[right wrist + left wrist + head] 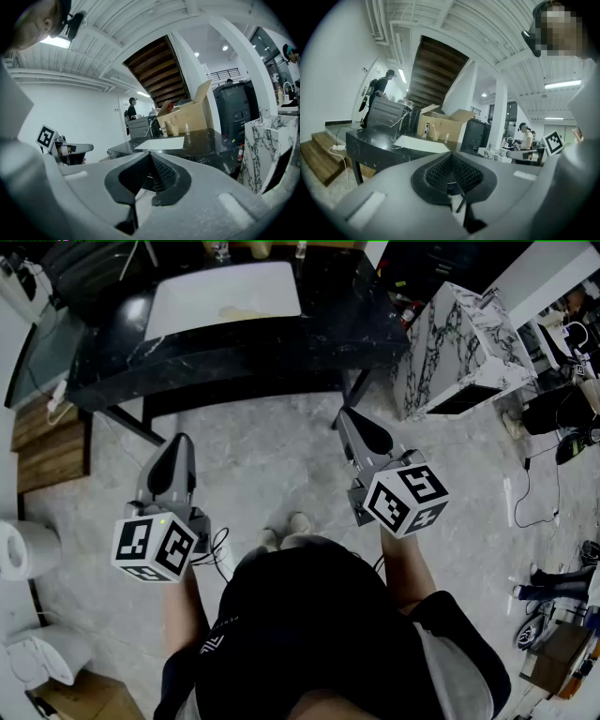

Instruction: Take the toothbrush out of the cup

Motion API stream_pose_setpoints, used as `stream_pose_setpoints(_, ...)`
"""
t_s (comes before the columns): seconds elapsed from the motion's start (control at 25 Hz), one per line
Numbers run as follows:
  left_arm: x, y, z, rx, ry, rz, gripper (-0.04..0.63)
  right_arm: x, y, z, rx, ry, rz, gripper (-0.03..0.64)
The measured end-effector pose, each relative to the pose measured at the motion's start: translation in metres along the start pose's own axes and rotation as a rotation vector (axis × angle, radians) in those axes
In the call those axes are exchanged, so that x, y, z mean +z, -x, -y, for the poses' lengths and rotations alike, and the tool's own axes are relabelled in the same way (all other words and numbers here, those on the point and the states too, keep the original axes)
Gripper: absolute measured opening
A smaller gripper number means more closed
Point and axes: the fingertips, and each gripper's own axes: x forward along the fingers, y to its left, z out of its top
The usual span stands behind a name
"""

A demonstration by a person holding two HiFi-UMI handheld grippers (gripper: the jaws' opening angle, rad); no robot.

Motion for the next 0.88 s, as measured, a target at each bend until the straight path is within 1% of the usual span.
stream_pose_setpoints(0.12,-0.004,-0.009,0.004,0.019,-0.050,-0.028,0.015,0.001,-0.003,0.010,0.001,0.002,-0.003,0.002)
stream_pose_setpoints(0.2,-0.005,-0.017,0.008,0.021,-0.066,-0.039,0.015,0.002,-0.006,0.017,0.003,0.001,-0.003,0.002)
stream_pose_setpoints(0.32,-0.004,-0.026,0.013,0.009,-0.041,-0.039,0.015,0.006,-0.013,0.025,0.017,0.000,-0.003,0.002)
stream_pose_setpoints(0.44,-0.002,-0.034,0.016,0.007,-0.007,-0.025,0.015,0.010,-0.021,0.032,0.052,-0.005,-0.007,0.002)
stream_pose_setpoints(0.76,-0.006,-0.060,0.033,0.009,0.023,-0.026,0.015,0.012,-0.038,0.056,0.119,0.005,-0.026,0.003)
stream_pose_setpoints(0.88,-0.006,-0.062,0.036,0.028,0.020,-0.033,0.015,0.012,-0.049,0.064,0.134,0.004,-0.028,0.003)
